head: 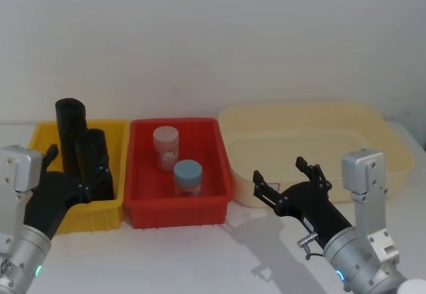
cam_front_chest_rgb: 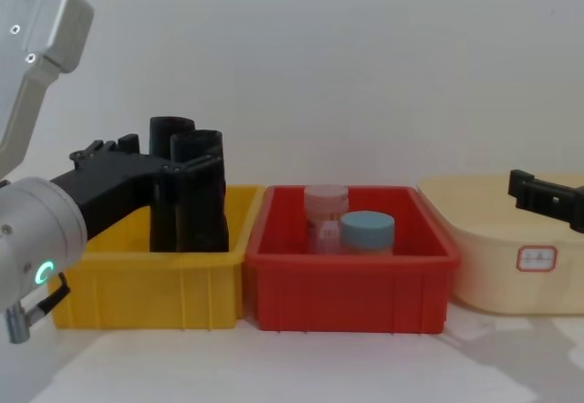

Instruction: Pick up the garbage bag with the one hand and transfer it to the other hand.

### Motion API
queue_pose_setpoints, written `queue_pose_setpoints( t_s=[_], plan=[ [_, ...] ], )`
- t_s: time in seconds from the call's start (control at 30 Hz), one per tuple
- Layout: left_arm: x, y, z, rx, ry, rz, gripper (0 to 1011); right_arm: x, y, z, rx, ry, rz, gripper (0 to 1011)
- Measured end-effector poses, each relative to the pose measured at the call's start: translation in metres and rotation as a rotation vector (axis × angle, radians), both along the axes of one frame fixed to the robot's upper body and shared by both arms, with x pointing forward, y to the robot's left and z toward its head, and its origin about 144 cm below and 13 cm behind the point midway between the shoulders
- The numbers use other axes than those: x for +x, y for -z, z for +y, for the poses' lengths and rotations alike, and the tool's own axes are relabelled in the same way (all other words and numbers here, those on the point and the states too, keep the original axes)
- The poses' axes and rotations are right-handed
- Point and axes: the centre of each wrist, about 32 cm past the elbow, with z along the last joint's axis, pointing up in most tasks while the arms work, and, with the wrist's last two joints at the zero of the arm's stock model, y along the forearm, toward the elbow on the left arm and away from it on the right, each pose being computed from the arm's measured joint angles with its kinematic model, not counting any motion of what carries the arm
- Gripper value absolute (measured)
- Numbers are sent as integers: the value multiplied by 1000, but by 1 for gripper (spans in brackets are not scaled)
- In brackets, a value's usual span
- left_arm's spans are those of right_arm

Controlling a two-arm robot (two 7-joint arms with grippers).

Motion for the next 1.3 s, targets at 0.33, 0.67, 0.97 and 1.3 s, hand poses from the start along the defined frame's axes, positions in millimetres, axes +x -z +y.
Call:
queue_pose_setpoints(
  t_s=[0.33,0.67,0.97,1.3],
  plan=[
    [9,3,4,11,-3,18,1000,0,0,0,0,0,0,999],
    [19,4,8,30,11,28,1001,0,0,0,0,0,0,1000],
    [29,5,6,39,52,27,1001,0,0,0,0,0,0,1000],
    [42,6,2,37,106,23,1000,0,0,0,0,0,0,1000]
  ],
)
